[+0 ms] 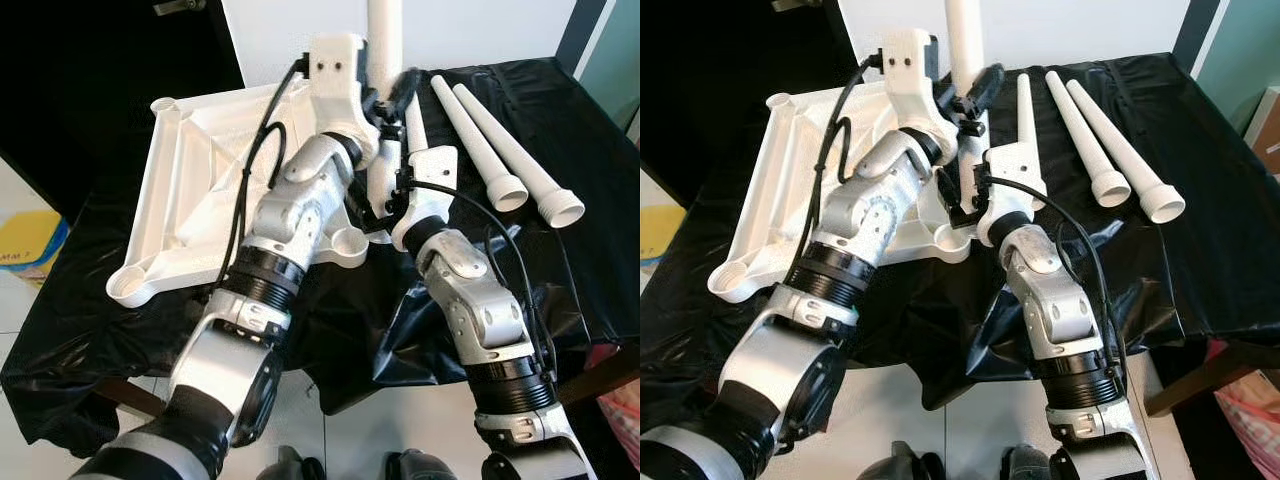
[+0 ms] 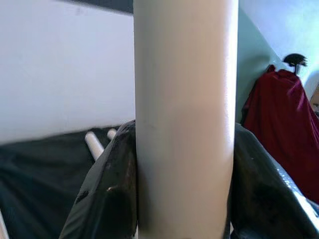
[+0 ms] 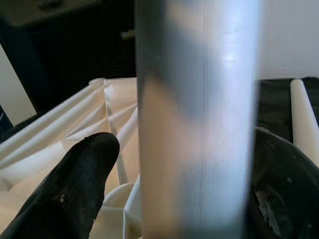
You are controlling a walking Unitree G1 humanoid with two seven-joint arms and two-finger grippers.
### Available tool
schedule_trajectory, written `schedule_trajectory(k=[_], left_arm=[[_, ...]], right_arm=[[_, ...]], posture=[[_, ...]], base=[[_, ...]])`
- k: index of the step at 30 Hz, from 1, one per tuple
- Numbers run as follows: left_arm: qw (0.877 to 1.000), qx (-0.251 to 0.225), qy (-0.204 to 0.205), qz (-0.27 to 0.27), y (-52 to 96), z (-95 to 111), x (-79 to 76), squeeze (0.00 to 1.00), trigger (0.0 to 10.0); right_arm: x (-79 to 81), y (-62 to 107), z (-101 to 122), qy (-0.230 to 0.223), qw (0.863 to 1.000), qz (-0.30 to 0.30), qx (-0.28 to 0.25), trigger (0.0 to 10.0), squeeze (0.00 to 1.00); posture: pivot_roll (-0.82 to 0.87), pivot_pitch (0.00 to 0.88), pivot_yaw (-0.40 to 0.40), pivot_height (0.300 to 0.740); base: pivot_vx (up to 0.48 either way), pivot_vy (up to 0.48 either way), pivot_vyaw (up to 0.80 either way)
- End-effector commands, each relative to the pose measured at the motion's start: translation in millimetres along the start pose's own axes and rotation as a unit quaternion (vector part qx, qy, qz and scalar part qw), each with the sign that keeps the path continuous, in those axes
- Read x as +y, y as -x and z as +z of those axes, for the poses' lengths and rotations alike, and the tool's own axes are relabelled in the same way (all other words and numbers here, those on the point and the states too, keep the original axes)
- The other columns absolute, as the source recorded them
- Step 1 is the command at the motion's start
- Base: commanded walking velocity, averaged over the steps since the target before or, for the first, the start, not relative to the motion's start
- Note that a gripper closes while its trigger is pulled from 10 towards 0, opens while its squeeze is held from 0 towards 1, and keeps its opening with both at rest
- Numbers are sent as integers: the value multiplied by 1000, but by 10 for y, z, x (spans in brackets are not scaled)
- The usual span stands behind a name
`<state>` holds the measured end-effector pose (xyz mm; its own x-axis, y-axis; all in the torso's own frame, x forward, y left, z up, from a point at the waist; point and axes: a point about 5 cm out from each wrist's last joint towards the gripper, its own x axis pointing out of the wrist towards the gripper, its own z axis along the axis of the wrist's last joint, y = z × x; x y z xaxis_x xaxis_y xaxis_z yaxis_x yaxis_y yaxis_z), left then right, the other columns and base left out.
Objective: Building children table
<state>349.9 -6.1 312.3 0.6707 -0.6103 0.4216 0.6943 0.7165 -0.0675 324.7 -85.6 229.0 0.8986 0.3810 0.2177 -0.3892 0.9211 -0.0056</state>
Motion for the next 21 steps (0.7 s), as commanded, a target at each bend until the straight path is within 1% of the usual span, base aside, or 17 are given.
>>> schedule_trajectory(k=[1, 4, 5, 8, 9, 10, 11, 12, 13, 16, 21], left_arm=[[997, -9, -16, -80, 7, 26, -133, 0, 10000], [996, -8, -16, -82, 13, 10, -161, 0, 10000], [996, -8, -16, -88, 22, -9, -217, 0, 10000], [996, -8, -16, -88, 22, -9, -217, 0, 10000], [995, -8, -15, -94, 28, -20, -267, 0, 10000], [995, -8, -15, -94, 28, -20, -267, 0, 10000], [995, -8, -13, -101, 30, -28, -316, 0, 10000], [995, -8, -13, -101, 30, -28, -316, 0, 10000], [994, -9, -12, -105, 36, -33, -351, 0, 10000], [994, -7, -13, -110, 49, -47, -397, 0, 10000], [993, -5, -20, -116, 69, -67, -426, 0, 10000]], right_arm=[[12, -16, -7, 1, 1000, 4, 6, 10000, 0], [12, -19, -6, 1, 1000, 4, 8, 10000, 0], [13, -24, -10, 1, 1000, 4, 10, 10000, 0], [13, -24, -10, 1, 1000, 4, 10, 10000, 0], [16, -27, -16, 0, 1000, 4, 11, 10000, 0], [16, -27, -16, 0, 1000, 4, 11, 10000, 0], [17, -33, -22, -3, 1000, 3, 11, 3490, 0], [17, -33, -22, -3, 1000, 3, 11, 3490, 0], [16, -42, -25, -6, 1000, 2, 12, 0, 0], [-4, -51, -25, -11, 1000, -4, 11, 0, 0], [-37, -42, -34, -17, 1000, -14, 15, 0, 0]], posture=[[-253, 63, 82, 740], [-253, 63, 81, 740], [-252, 61, 80, 740], [-252, 61, 80, 740], [-252, 60, 82, 740], [-252, 60, 82, 740], [-251, 64, 82, 740], [-251, 64, 82, 740], [-250, 65, 82, 740], [-249, 72, 84, 740], [-249, 76, 84, 740]], base=[[0, 0, 0], [0, 0, 0], [0, 0, 0], [0, 0, 0], [0, 0, 0], [0, 0, 0], [0, 0, 0], [0, 0, 0], [0, 0, 0], [0, 0, 0], [0, 0, 0]])
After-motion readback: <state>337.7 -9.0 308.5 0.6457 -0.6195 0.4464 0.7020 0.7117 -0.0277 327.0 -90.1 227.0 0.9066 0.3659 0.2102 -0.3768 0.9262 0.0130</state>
